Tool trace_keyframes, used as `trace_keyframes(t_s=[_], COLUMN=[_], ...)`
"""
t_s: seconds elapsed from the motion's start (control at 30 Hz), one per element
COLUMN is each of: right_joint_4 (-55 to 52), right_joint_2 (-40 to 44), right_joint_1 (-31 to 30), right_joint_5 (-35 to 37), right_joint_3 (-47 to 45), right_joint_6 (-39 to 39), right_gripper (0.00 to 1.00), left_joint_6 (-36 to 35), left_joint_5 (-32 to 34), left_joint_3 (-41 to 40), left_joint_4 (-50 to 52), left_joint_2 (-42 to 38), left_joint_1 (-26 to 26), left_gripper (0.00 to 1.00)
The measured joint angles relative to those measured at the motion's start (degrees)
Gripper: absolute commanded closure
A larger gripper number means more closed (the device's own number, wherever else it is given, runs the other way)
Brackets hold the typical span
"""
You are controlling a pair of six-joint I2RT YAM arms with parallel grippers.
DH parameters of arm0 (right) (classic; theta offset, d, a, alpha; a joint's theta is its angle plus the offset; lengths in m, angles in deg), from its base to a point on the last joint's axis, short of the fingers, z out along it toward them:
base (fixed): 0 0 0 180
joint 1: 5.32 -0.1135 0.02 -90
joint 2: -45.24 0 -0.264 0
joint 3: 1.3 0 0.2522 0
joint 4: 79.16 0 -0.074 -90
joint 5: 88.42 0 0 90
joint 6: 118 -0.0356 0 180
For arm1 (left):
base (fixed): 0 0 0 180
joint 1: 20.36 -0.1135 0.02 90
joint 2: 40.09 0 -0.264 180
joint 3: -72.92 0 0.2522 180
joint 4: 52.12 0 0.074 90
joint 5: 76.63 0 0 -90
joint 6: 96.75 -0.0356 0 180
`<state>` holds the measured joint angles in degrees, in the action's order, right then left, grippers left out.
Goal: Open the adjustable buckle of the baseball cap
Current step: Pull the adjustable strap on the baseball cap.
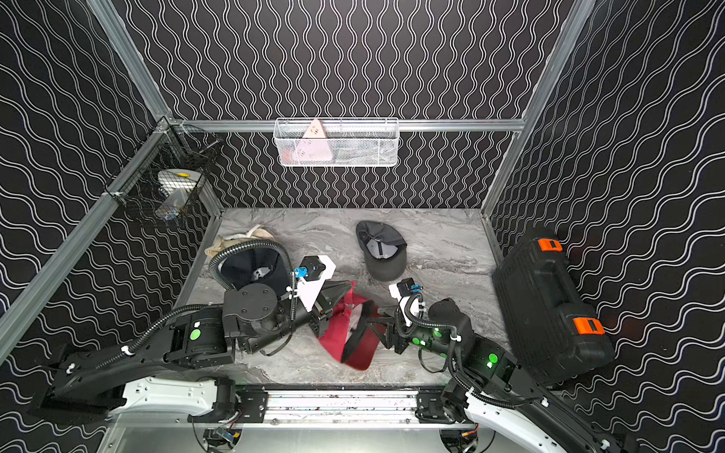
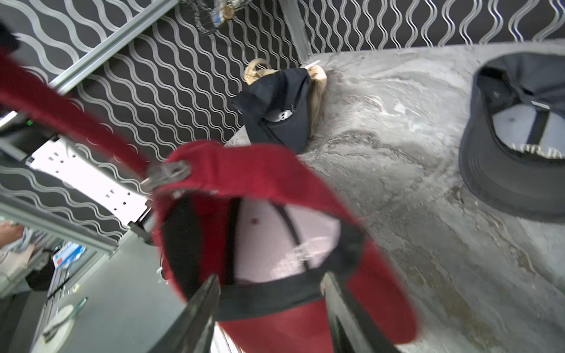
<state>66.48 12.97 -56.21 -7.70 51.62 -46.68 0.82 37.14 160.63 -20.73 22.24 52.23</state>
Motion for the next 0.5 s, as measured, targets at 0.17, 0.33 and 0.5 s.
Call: trace_keyframes(t_s=[0.17,0.33,0.5], right_joint_4=[1.81,2.27,1.64], right_joint_2=[-2.27,-5.6,-5.49], right_joint_1=[0.0,-0.15,-0.48], right_joint_5=[-0.44,1.9,4.15], right_joint_3=[0.37,3.3,5.35], right_joint_6=[4.44,8.57,11.43], right_gripper=[0.36,0.35,0.35], left_joint_6=[-0.17,-0.22,-0.42], left_joint_5=[-1.31,-2.25,-2.54], left_joint_3=[1.53,2.75,3.72], left_joint_4=[0.13,0.48,1.4], left_joint_2=[1.2,1.9,1.9], left_joint_1=[-0.04,-0.04,-0.04], left_gripper=[1.0,1.0,1.0])
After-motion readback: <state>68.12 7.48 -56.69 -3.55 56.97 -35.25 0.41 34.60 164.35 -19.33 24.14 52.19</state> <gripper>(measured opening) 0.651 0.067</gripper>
